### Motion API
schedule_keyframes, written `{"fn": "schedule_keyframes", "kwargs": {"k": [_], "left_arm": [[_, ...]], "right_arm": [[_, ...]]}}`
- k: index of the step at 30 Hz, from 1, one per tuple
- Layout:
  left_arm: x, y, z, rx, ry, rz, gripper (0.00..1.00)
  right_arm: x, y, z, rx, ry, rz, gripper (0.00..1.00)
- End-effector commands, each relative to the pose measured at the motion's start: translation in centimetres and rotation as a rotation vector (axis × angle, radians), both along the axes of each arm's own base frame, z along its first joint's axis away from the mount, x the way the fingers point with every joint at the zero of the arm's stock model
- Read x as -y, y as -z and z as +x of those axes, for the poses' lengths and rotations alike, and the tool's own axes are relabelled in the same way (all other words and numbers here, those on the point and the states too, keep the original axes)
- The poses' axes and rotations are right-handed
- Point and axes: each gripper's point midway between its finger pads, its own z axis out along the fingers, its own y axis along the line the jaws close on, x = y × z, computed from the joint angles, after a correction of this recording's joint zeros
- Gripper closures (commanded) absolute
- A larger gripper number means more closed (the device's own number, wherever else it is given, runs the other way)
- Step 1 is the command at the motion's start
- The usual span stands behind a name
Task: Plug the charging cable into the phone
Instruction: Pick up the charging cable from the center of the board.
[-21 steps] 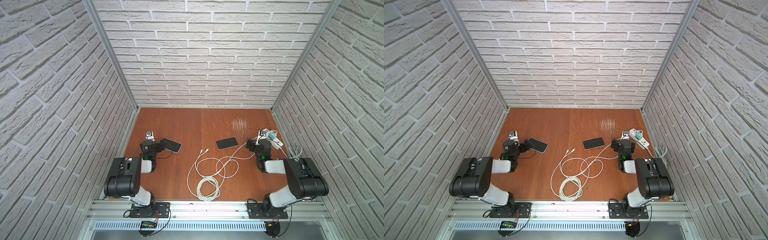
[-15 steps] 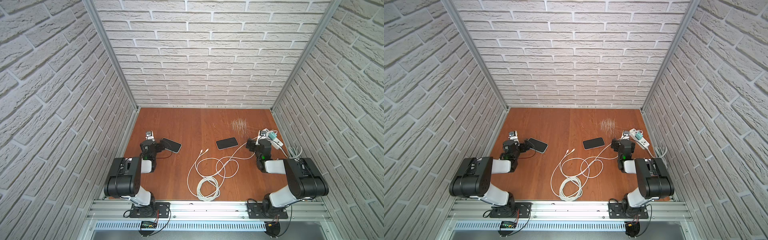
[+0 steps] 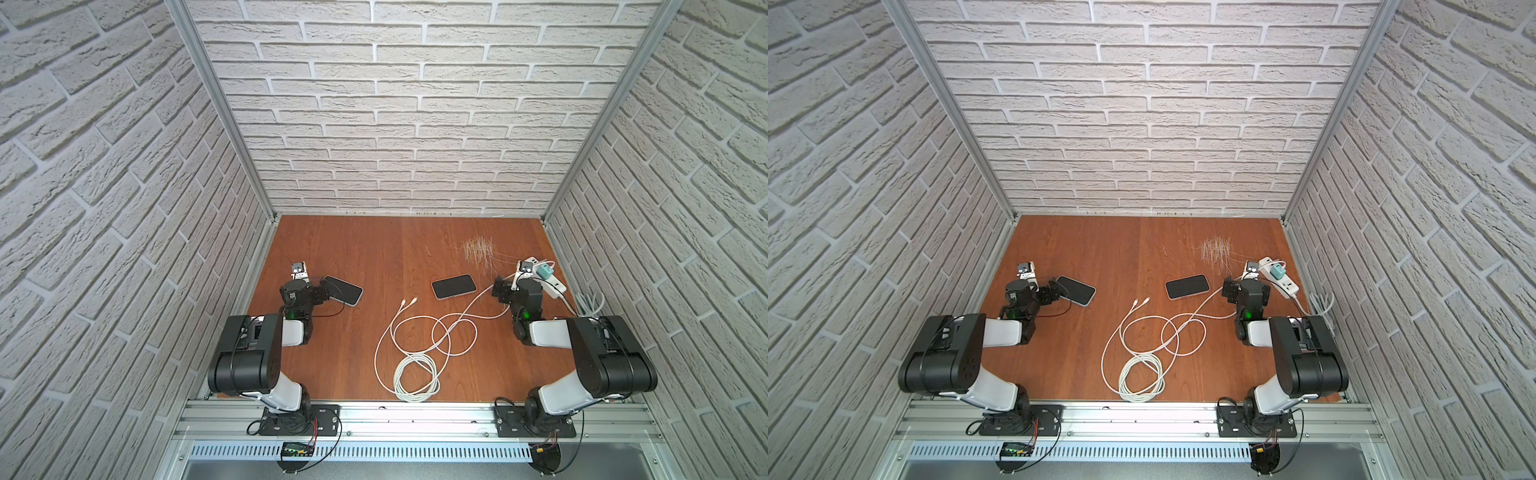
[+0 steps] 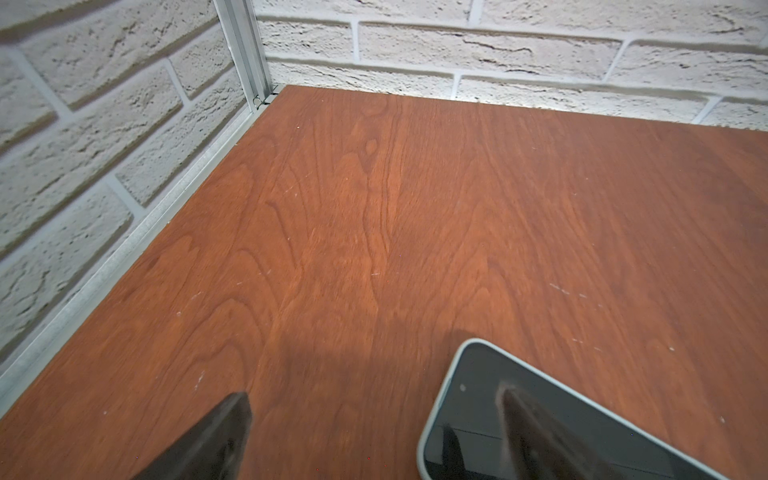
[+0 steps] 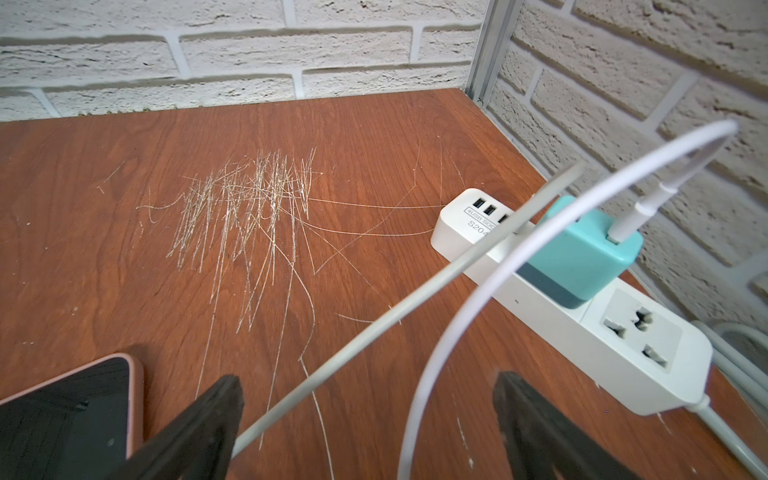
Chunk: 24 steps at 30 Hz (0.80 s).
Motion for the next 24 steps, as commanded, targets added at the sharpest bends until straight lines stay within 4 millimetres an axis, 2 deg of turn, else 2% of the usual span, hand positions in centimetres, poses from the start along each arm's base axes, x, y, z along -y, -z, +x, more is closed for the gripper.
{"fn": "schedule_keyframes", "kwargs": {"k": [1,3,4,6,8,11,14,16,18,19,22,24], "left_arm": [[0.1,-1.3,0.8,0.051,0.010,0.008,0.02],[-0.1,-1.5,0.8,0.052,-0.010,0.020,0.02],[-0.5,-2.1,0.7,0.057,-0.050,0.042,0.02],[-1.6,-4.4,-0.1,0.031,-0.178,0.108,0.02],[-1.0,-7.2,-0.6,0.069,-0.151,0.132,0.02],[-1.0,-9.6,-2.4,0.169,-0.184,0.046,0.02],[-3.6,-9.9,-5.0,0.124,-0.415,-0.097,0.01],[-4.2,-9.2,-5.7,0.078,-0.483,-0.164,0.01],[-2.6,-9.1,-4.6,0.038,-0.396,-0.234,0.02],[-1.0,-9.1,-3.7,0.013,-0.309,-0.283,0.02],[4.1,-10.4,-1.9,-0.025,-0.079,-0.380,0.03],[8.2,-11.8,-1.0,-0.057,0.059,-0.350,0.06]], "right_arm": [[-0.1,-1.1,0.3,0.037,-0.007,0.000,0.01],[-0.1,-1.1,0.3,0.037,-0.006,0.001,0.01],[-0.1,-1.1,0.3,0.038,-0.006,0.002,0.02],[-0.1,-1.1,0.3,0.038,-0.006,0.001,0.01],[-0.1,-1.1,0.3,0.037,-0.006,0.002,0.01],[-0.1,-1.1,0.3,0.037,-0.006,0.003,0.01],[-0.1,-1.0,0.3,0.032,-0.007,0.003,0.01],[-0.1,-1.2,0.3,0.041,-0.009,0.002,0.01],[-0.4,-1.8,0.3,0.040,-0.012,-0.009,0.01],[-0.6,-2.3,0.4,0.030,-0.021,-0.021,0.00],[-1.0,-5.3,1.0,-0.040,-0.002,-0.029,0.05],[-0.6,-6.5,0.8,-0.088,0.086,0.082,0.05]]}}
